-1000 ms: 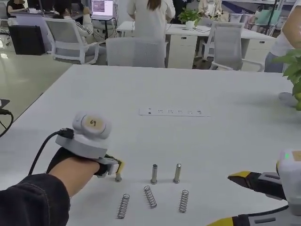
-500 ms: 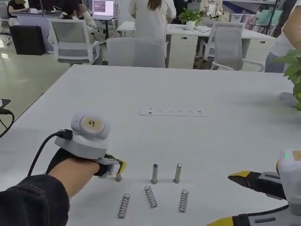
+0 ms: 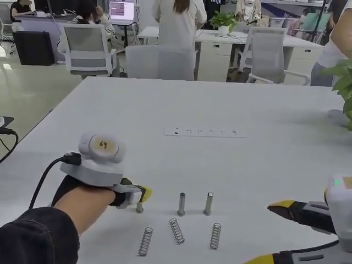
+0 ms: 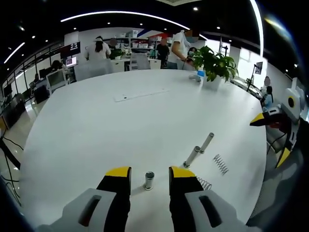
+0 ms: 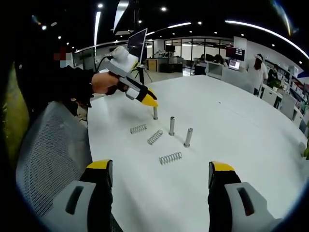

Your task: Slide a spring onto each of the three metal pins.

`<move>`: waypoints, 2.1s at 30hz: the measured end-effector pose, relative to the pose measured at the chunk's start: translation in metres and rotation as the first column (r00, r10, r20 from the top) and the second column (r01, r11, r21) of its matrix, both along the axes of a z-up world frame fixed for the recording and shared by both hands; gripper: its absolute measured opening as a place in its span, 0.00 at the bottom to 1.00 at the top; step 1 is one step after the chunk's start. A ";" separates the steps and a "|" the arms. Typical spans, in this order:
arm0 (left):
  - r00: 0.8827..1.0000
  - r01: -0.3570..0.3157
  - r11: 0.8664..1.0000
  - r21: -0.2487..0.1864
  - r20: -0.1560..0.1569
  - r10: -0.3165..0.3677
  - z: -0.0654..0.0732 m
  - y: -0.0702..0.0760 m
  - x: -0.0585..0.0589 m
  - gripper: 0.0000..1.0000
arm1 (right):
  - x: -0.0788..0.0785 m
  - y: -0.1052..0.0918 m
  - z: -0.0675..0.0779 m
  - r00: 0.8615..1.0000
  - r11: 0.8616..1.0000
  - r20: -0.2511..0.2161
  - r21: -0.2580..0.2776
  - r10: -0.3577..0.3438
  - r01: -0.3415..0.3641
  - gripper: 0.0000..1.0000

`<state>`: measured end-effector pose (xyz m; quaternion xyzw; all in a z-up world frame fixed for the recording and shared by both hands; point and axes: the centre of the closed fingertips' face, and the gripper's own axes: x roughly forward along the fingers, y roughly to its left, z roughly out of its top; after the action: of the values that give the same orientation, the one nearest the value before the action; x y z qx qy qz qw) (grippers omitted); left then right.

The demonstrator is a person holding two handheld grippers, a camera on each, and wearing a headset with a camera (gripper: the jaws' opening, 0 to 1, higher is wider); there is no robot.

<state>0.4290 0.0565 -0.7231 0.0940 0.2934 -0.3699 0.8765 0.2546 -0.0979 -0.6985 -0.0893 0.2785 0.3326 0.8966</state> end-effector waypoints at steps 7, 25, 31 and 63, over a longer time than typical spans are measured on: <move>1.000 -0.008 0.999 -0.036 0.001 0.009 0.009 0.001 -0.007 0.25 | 0.000 0.000 0.001 1.000 1.000 0.002 0.000 0.002 -0.002 0.81; 0.999 -0.020 0.997 -0.074 -0.044 0.017 0.012 0.007 -0.042 0.23 | 0.001 0.003 0.002 1.000 1.000 0.006 0.005 0.009 -0.009 0.81; 0.997 0.007 0.999 -0.033 -0.077 -0.009 -0.004 0.008 -0.058 0.23 | 0.002 0.005 0.003 1.000 1.000 0.012 0.006 0.014 -0.014 0.81; 0.983 0.132 0.980 0.152 -0.148 -0.110 -0.065 0.001 -0.092 0.17 | 0.001 0.006 0.005 1.000 1.000 0.015 0.012 0.017 -0.017 0.80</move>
<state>0.3370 0.0571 -0.7878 0.1562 0.3761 -0.4034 0.8194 0.2556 -0.0923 -0.6938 -0.0886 0.2688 0.3413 0.8963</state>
